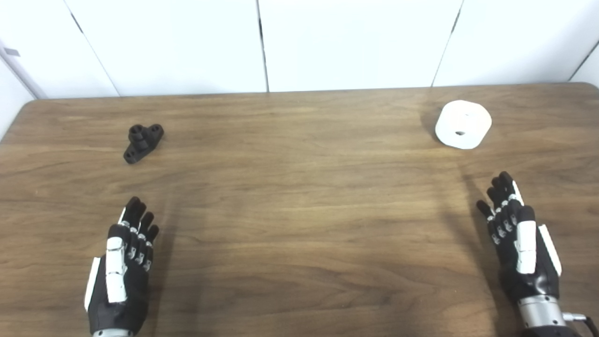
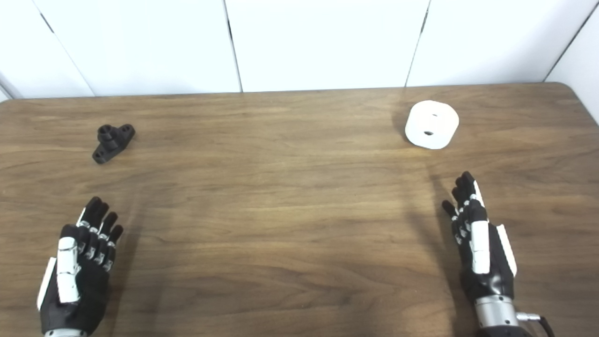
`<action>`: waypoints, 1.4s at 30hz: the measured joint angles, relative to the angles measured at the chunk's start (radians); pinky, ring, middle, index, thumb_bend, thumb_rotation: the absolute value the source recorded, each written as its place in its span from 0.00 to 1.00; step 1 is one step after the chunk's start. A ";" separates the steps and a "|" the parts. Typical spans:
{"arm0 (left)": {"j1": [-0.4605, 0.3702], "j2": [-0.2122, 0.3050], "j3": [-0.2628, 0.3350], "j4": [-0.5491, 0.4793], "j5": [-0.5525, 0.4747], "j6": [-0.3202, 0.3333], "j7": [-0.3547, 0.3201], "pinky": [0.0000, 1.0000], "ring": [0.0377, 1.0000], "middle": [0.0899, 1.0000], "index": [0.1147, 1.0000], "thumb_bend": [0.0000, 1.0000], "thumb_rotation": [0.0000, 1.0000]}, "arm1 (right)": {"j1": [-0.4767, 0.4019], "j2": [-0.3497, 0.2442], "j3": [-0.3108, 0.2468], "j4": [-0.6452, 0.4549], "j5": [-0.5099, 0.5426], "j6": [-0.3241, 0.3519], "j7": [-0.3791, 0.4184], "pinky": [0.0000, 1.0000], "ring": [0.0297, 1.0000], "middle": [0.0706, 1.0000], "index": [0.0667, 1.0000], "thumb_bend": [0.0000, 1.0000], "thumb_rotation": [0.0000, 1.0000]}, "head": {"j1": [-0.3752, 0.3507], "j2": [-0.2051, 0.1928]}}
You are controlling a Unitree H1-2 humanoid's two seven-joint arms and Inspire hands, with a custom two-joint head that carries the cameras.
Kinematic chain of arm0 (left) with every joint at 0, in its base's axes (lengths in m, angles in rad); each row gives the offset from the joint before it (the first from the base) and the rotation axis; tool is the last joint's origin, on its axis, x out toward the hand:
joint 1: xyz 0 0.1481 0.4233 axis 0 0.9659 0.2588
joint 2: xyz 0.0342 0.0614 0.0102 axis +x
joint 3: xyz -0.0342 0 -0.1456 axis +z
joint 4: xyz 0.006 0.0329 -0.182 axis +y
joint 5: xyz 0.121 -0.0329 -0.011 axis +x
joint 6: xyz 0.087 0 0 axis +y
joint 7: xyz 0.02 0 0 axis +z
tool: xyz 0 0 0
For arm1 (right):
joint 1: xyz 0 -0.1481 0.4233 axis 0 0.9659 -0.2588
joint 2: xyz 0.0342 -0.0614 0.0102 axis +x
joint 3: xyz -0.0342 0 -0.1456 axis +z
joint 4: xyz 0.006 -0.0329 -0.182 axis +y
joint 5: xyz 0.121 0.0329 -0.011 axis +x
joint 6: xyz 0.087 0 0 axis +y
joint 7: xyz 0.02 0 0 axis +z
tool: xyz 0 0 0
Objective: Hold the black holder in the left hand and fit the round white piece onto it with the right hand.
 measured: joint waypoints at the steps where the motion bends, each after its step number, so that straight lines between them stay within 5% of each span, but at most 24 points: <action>1: 0.000 0.000 0.000 0.000 0.002 0.000 0.000 1.00 1.00 1.00 0.97 0.53 0.91 | 0.000 0.000 0.000 0.000 0.000 0.000 0.000 1.00 1.00 0.99 1.00 0.55 1.00 | -0.002 0.002; 12: 0.004 0.000 -0.001 0.000 0.014 0.000 0.000 1.00 1.00 1.00 0.96 0.53 0.91 | 0.001 0.000 0.000 0.000 -0.005 0.000 0.000 1.00 1.00 1.00 1.00 0.56 1.00 | 0.006 -0.009; 22: 0.006 -0.005 -0.022 0.015 0.059 -0.017 0.000 1.00 1.00 1.00 0.96 0.48 0.95 | 0.000 -0.018 -0.001 0.020 0.002 -0.023 0.020 1.00 1.00 1.00 1.00 0.54 1.00 | 0.133 -0.090; 30: 0.007 -0.011 -0.046 0.079 0.087 -0.122 0.000 1.00 1.00 1.00 0.92 0.48 0.91 | -0.018 -0.047 -0.011 0.069 0.033 -0.101 0.053 1.00 1.00 1.00 1.00 0.54 1.00 | 0.231 -0.173; 42: 0.006 -0.014 -0.086 0.113 0.149 -0.190 0.031 1.00 1.00 1.00 0.92 0.49 0.85 | -0.031 -0.066 -0.018 0.095 0.036 -0.105 0.068 1.00 1.00 1.00 1.00 0.63 1.00 | 0.287 -0.241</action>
